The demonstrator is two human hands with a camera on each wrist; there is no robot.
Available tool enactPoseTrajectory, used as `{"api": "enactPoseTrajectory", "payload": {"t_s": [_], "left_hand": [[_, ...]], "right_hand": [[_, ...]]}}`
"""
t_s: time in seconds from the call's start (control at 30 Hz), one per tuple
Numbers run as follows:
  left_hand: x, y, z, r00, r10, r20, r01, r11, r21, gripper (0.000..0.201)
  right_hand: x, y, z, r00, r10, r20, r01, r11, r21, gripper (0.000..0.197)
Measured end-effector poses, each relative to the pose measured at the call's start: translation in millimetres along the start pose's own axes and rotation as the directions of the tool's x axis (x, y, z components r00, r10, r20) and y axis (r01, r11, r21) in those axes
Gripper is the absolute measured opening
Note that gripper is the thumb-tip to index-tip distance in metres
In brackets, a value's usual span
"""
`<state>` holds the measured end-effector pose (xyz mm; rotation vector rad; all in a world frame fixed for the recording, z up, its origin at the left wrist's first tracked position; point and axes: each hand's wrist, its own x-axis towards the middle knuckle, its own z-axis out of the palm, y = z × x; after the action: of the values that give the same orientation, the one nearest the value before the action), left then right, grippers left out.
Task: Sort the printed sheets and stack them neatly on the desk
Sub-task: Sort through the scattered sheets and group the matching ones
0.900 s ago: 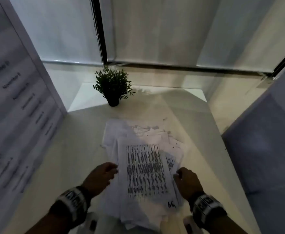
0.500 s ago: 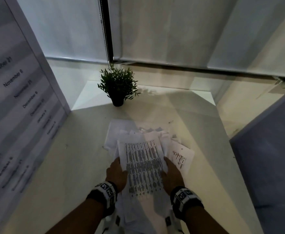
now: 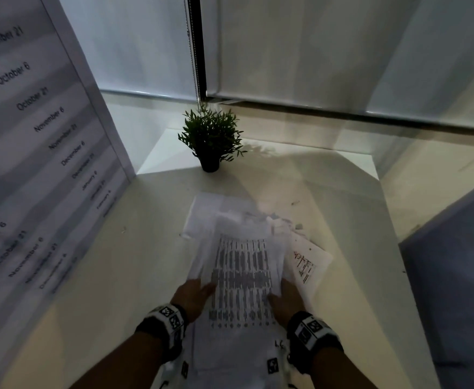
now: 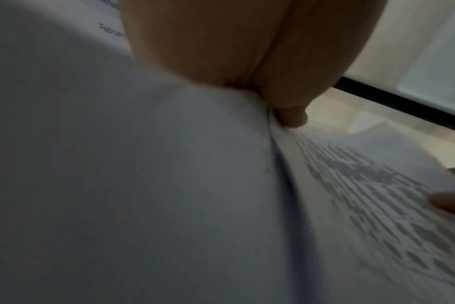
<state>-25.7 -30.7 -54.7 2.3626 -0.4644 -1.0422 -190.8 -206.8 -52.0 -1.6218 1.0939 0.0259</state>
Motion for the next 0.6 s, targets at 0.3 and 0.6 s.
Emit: {"api": "enactPoseTrajectory", "payload": {"t_s": [0.3,0.6], "left_hand": [[1.8,-12.1,-22.0,0.977,0.014,-0.214,-0.044,0.99,-0.135,0.06],[2.5,-56.4,-68.6,0.97,0.03,-0.242,-0.086,0.971,-0.224,0.042]], "right_hand": [[-4.7,-13.7,-8.2,0.987,-0.098,0.128,0.094,0.995,0.038,0.05],[13.4,-11.1,-0.9,0.936,0.141,-0.321,-0.285,0.84,-0.462,0.12]]}}
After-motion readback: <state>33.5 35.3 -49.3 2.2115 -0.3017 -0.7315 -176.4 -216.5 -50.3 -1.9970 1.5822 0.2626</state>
